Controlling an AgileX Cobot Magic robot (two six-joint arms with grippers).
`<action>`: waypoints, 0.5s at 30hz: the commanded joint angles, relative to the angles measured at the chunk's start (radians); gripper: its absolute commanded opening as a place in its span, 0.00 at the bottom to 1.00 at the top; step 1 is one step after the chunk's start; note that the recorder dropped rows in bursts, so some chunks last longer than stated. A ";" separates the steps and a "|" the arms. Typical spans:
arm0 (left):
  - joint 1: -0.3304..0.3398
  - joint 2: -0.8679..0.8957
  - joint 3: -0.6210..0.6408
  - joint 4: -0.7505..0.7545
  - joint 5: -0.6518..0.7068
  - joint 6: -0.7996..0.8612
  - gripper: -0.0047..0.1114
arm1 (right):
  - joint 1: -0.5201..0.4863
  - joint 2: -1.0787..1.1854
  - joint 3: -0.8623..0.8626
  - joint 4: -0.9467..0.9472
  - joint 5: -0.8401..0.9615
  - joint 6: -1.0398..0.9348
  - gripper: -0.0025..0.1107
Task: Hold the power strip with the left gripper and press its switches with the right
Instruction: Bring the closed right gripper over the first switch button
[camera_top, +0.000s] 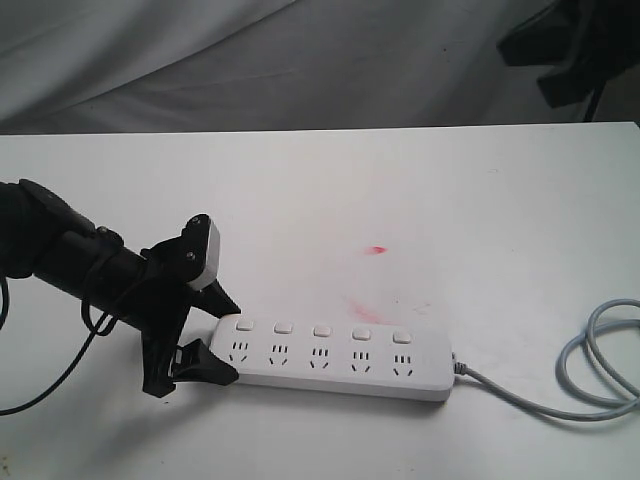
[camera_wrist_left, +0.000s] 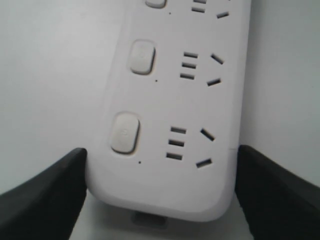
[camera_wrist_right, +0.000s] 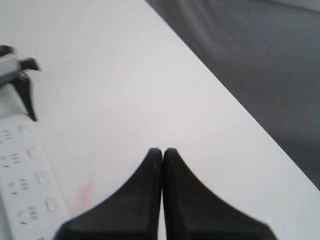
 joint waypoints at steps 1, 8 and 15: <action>-0.008 0.000 -0.006 -0.011 -0.001 0.002 0.04 | 0.002 0.074 -0.017 0.272 0.039 -0.282 0.02; -0.008 0.000 -0.006 -0.011 -0.001 0.002 0.04 | 0.002 0.167 -0.017 0.359 -0.014 -0.380 0.08; -0.008 0.000 -0.006 -0.011 -0.001 0.002 0.04 | 0.025 0.249 -0.017 0.359 -0.006 -0.406 0.52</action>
